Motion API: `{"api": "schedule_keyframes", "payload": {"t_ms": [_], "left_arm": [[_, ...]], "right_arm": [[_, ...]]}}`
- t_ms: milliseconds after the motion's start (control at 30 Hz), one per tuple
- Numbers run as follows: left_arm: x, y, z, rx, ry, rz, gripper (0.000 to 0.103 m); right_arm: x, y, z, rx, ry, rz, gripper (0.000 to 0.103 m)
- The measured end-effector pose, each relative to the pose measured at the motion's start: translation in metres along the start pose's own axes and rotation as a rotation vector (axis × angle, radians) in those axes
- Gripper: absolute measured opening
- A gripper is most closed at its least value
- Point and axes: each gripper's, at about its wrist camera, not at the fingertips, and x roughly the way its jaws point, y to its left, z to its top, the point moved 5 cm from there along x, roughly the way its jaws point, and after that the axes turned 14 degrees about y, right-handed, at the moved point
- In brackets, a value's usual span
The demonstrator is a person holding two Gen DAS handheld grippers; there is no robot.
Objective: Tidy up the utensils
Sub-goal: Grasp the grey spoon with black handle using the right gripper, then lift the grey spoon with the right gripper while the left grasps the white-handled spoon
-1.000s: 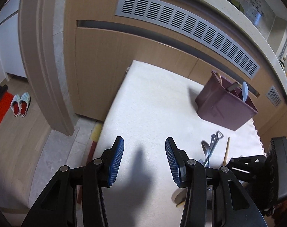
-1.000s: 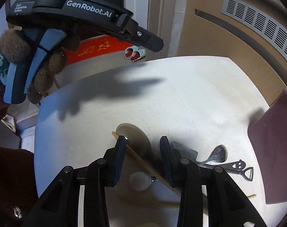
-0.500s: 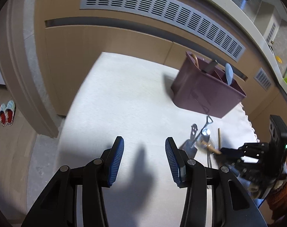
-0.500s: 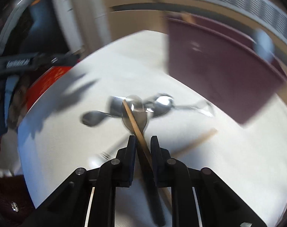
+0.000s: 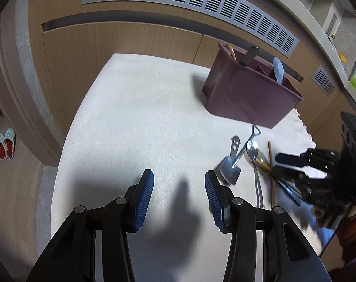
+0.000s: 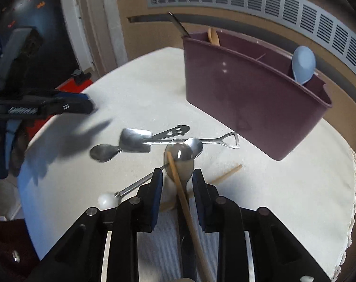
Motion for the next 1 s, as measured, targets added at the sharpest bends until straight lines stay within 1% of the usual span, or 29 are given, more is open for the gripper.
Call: {"api": "schedule_keyframes", "payload": {"t_ms": [133, 167, 200, 300, 333, 367, 400, 433, 533, 567, 600, 667, 733, 800, 867, 900, 1000], "left_arm": [[0.007, -0.003, -0.002, 0.006, 0.020, -0.021, 0.047], [0.010, -0.005, -0.002, 0.010, 0.026, -0.022, 0.047], [0.012, -0.008, -0.001, 0.016, 0.029, -0.023, 0.047], [0.017, -0.019, 0.001, 0.036, 0.037, -0.040, 0.047], [0.019, -0.022, 0.001, 0.044, 0.040, -0.043, 0.047], [0.020, -0.025, 0.001, 0.052, 0.044, -0.043, 0.047], [0.021, -0.026, 0.002, 0.057, 0.046, -0.042, 0.047], [0.023, -0.028, 0.002, 0.062, 0.050, -0.040, 0.047], [0.024, -0.029, 0.002, 0.062, 0.054, -0.039, 0.047], [0.023, -0.029, 0.002, 0.062, 0.053, -0.038, 0.047], [0.022, -0.028, 0.002, 0.060, 0.051, -0.035, 0.047], [0.021, -0.025, 0.001, 0.054, 0.050, -0.034, 0.047], [0.020, -0.024, 0.001, 0.047, 0.047, -0.032, 0.047], [0.019, -0.023, 0.001, 0.047, 0.045, -0.031, 0.047], [0.019, -0.024, 0.001, 0.050, 0.047, -0.028, 0.047], [0.019, -0.024, 0.001, 0.052, 0.050, -0.024, 0.047], [0.018, -0.027, -0.001, 0.060, 0.051, -0.020, 0.047]], "right_arm": [[0.006, -0.005, -0.001, 0.009, 0.005, -0.006, 0.024], [0.005, -0.014, -0.010, 0.019, 0.006, -0.004, 0.024], [0.007, -0.015, -0.011, 0.034, 0.014, 0.004, 0.025], [0.010, -0.013, -0.020, 0.075, 0.057, 0.078, 0.028], [0.009, -0.007, -0.023, 0.068, 0.078, 0.121, 0.027], [0.008, -0.003, -0.024, 0.060, 0.087, 0.145, 0.027], [0.004, 0.005, -0.025, 0.038, 0.082, 0.172, 0.027], [-0.002, 0.010, -0.025, 0.013, 0.060, 0.168, 0.026], [-0.014, 0.009, -0.019, -0.022, -0.014, 0.066, 0.026], [-0.015, 0.007, -0.016, -0.030, -0.030, 0.024, 0.027], [-0.013, 0.007, -0.014, -0.046, -0.022, 0.008, 0.028], [-0.008, 0.012, -0.012, -0.087, 0.007, 0.025, 0.028], [-0.005, 0.023, -0.012, -0.134, 0.010, 0.047, 0.028], [0.000, 0.031, -0.013, -0.172, 0.026, 0.049, 0.028], [0.008, 0.033, -0.009, -0.179, 0.033, 0.036, 0.028], [0.008, 0.033, -0.007, -0.174, 0.023, 0.044, 0.028], [0.020, 0.029, 0.008, -0.145, 0.040, 0.033, 0.029]]}}
